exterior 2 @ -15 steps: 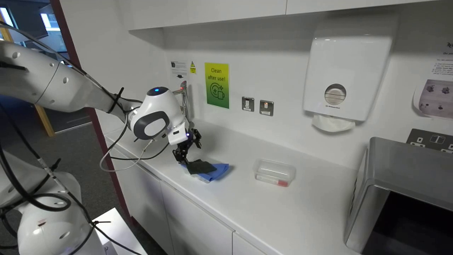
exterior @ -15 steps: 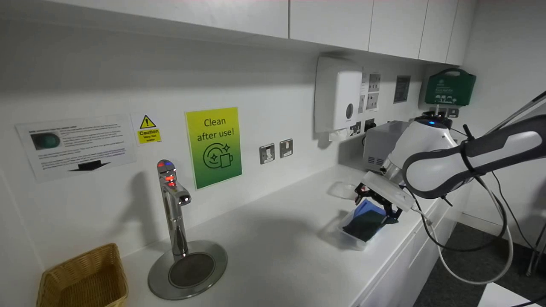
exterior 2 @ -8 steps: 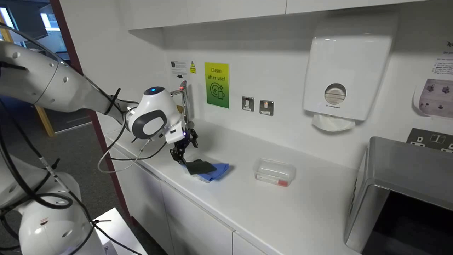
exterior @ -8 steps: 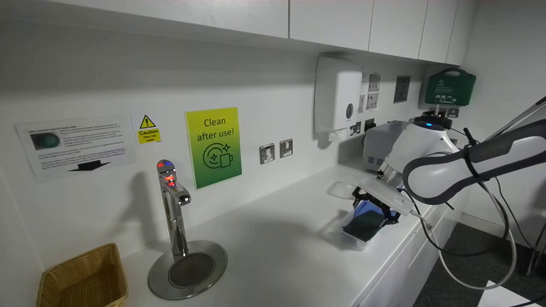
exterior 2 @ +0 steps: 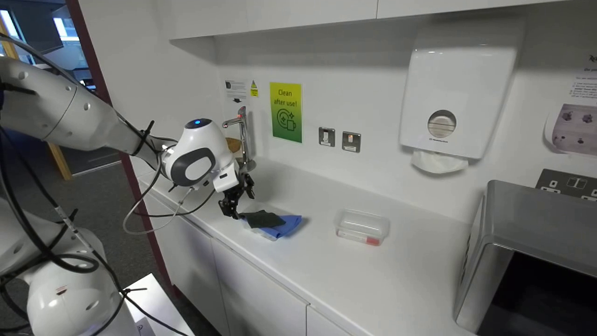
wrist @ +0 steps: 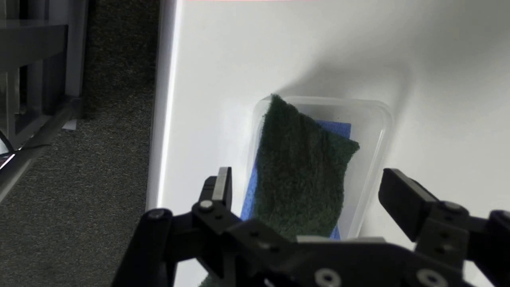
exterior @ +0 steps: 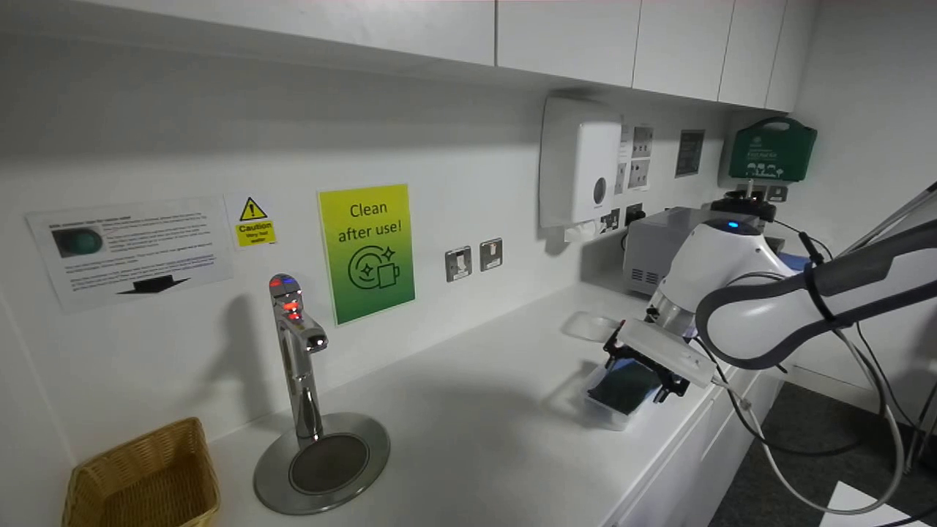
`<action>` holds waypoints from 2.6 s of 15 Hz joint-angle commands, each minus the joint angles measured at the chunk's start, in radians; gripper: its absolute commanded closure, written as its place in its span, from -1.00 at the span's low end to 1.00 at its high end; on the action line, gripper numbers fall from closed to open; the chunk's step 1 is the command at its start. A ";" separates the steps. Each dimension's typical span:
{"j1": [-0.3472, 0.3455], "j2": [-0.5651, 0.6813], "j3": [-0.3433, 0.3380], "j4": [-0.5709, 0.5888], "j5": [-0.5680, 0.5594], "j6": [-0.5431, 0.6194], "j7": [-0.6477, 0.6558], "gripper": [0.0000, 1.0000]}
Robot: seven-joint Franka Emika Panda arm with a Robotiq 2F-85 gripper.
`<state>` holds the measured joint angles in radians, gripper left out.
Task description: Take the blue and black hand towels out of the bowl
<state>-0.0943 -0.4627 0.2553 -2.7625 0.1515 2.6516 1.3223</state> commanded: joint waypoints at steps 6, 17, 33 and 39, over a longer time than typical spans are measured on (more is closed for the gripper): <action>-0.034 -0.026 0.005 -0.021 -0.086 0.010 0.073 -1.00; -0.266 -0.006 0.138 -0.015 -0.431 0.287 0.195 -1.00; -0.310 -0.050 0.200 -0.007 -0.486 0.306 0.222 1.00; -0.201 -0.128 0.156 0.033 -0.467 0.284 0.218 0.98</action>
<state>-0.3490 -0.5415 0.4403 -2.7498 -0.3354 2.9669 1.5639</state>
